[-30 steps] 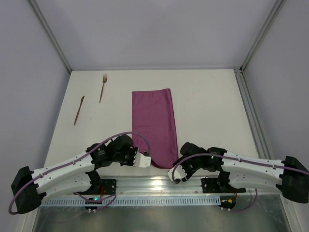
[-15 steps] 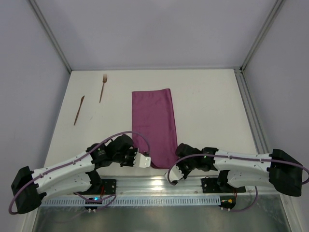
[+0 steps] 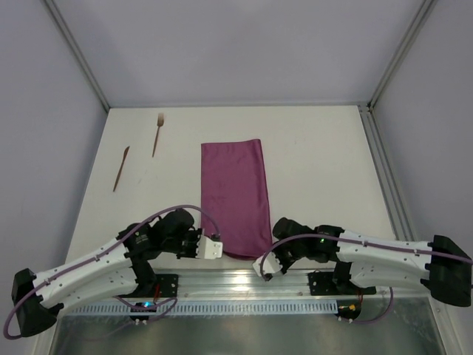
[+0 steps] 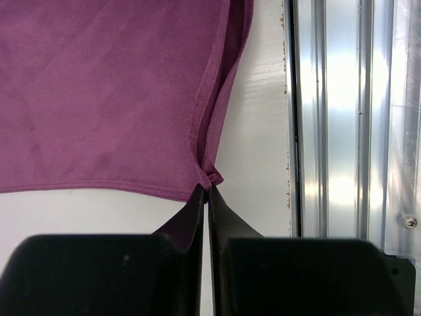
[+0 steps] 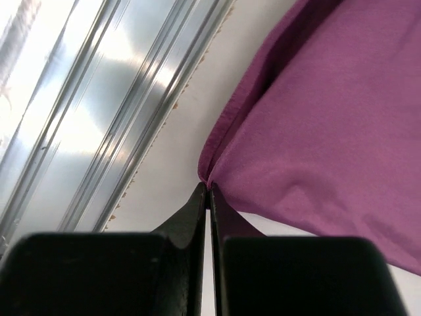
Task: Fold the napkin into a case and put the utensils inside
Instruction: Pick up the rectangle-folded napkin from the center of the board, then fold the rectangle-folded napkin at the center of the board.
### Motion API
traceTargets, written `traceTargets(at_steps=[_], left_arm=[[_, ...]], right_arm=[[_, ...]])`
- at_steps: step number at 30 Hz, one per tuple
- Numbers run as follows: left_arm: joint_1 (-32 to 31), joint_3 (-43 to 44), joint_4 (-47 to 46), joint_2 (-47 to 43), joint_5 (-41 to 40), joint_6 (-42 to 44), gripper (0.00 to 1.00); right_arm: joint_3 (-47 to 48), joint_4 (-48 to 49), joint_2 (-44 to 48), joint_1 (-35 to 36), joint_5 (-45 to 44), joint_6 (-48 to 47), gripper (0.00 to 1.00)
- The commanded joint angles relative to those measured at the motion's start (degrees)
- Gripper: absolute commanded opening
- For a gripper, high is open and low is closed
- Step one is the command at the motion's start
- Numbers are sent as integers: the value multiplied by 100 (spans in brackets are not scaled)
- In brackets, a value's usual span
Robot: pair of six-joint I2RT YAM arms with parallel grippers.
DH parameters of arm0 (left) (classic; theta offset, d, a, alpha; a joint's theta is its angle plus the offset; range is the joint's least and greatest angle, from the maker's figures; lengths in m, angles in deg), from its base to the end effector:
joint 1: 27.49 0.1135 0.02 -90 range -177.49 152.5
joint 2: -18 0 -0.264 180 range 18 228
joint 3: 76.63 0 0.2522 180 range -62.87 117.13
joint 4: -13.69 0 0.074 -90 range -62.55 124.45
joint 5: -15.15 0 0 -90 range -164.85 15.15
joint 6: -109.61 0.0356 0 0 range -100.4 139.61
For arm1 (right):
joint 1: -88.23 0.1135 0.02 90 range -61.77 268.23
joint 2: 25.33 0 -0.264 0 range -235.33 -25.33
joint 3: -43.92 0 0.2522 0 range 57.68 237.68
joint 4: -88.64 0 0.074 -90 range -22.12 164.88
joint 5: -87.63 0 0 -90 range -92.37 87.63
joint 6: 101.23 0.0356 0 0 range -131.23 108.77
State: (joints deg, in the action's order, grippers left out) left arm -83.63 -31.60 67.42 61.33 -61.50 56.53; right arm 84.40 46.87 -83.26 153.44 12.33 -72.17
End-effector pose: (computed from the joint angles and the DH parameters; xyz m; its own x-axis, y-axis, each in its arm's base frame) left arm 0.0750 -0.1266 0.2165 0.1817 0.7781 -0.6012 0.9731 -0.0541 0.2241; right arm 0.0656 0.1635 0.1684 0.6402 -0.6303 -0.4391 -0.7679 -0.5420 -0.3414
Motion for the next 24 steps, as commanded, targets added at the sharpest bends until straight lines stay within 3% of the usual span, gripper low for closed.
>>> traceTargets(at_steps=[1, 7, 16, 24], left_arm=[[15, 336, 371, -334, -217, -230, 0], [24, 538, -49, -273, -1209, -545, 0], [542, 784, -1525, 588, -2888, -907, 0], [1552, 1382, -2509, 1808, -2732, -942, 0]], right_arm=[[377, -161, 606, 18, 288, 829, 4], [589, 504, 810, -710, 297, 1796, 4], [1397, 1473, -297, -2169, 192, 3237, 4], [2293, 2203, -1492, -3093, 261, 3818, 4]])
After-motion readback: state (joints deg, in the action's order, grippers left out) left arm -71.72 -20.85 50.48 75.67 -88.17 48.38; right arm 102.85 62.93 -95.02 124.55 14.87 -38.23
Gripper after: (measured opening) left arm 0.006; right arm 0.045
